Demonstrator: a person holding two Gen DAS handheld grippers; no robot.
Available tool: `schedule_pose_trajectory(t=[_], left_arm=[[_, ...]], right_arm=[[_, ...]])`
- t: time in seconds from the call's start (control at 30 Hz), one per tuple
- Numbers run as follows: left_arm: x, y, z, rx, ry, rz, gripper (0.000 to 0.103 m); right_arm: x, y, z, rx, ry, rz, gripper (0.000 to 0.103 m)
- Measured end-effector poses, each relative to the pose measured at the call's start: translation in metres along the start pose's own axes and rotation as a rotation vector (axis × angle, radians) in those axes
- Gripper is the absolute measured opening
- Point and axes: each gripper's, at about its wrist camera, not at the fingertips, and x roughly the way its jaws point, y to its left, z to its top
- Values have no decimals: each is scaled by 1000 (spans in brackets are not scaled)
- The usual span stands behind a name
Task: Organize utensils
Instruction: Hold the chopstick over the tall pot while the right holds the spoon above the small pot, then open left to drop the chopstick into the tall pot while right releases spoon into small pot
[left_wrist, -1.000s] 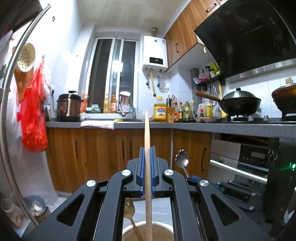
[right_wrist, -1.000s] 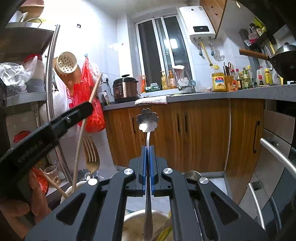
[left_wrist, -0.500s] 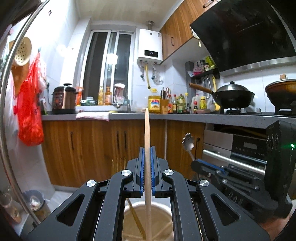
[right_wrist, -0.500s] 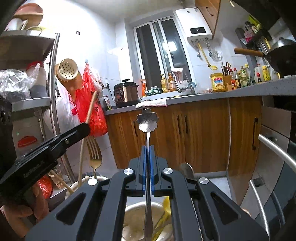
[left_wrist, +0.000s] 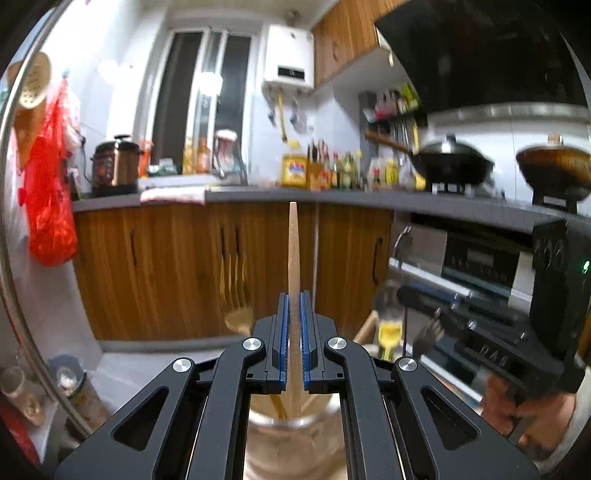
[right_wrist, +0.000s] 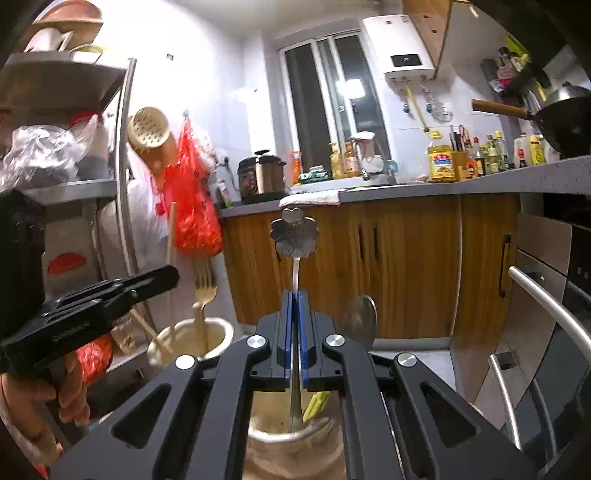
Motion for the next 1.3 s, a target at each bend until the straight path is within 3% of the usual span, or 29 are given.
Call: schedule_pose_trajectory(t=[0.23, 0.77, 1.13, 1.3], left_arm=[[2, 3, -4, -4, 123, -17, 7], [30, 1, -15, 3, 271, -10, 7], [30, 3, -13, -7, 264, -7, 18], [20, 1, -5, 2, 237, -6, 30]], right_arm=[[-8, -1, -3, 11, 28, 23, 3], [25, 1, -7, 5, 243, 0, 3], [32, -4, -10, 41, 271, 12, 4], [25, -2, -4, 38, 255, 15, 6]])
